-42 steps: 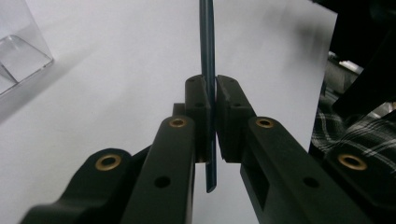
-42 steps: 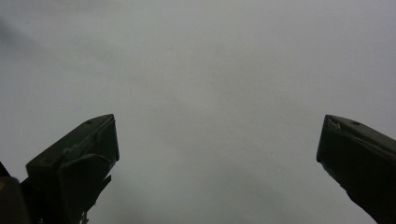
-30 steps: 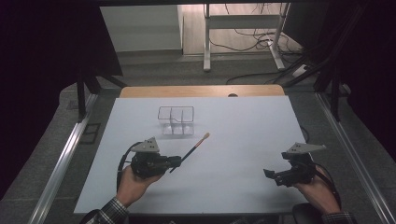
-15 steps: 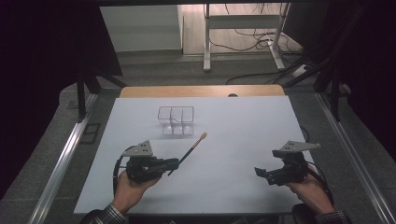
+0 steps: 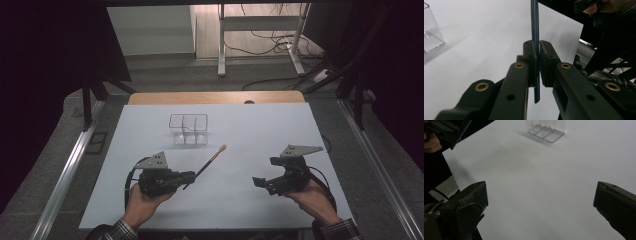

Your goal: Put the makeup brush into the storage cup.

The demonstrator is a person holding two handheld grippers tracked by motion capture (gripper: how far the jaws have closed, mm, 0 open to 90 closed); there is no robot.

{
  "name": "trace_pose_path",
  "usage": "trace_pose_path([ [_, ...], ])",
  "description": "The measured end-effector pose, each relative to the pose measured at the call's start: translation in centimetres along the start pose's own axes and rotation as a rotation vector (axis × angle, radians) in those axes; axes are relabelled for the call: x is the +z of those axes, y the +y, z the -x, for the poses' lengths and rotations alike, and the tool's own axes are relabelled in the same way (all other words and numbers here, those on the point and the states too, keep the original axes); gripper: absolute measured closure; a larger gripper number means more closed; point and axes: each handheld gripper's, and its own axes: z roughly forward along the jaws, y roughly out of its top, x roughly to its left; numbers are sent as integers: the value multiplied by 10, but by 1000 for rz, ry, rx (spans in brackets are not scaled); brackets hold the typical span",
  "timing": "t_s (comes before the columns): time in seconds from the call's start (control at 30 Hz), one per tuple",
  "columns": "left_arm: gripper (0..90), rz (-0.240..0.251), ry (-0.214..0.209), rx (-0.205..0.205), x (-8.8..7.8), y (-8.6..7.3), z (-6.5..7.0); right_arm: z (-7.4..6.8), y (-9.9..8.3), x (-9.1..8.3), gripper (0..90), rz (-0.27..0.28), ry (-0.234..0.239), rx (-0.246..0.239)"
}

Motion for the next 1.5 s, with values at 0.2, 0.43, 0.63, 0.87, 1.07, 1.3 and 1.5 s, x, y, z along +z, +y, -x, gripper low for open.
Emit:
trace_pose_path([
  [0.2, 848, -5, -6, 4, 3, 1, 0, -10, 9, 12, 0, -5, 39, -31],
  [0.43, 848, -15, -18, 13, 9, 1, 2, -22, 22, 26, 0, -11, 90, -27],
  [0.63, 848, -14, -28, 19, 11, 2, 3, -30, 33, 36, 30, -12, 147, 5],
  [0.87, 848, -16, -40, 34, 13, 2, 4, -36, 46, 50, 116, 6, 182, 13],
  [1.07, 848, -21, -41, 44, 15, 2, 5, -38, 54, 59, 237, 16, 213, 20],
  [1.3, 848, -35, -40, 52, 16, 2, 6, -33, 56, 61, 415, 22, 270, 70],
  [1.5, 848, -54, -38, 61, 18, 2, 7, -29, 54, 65, 535, 14, 331, 110],
])
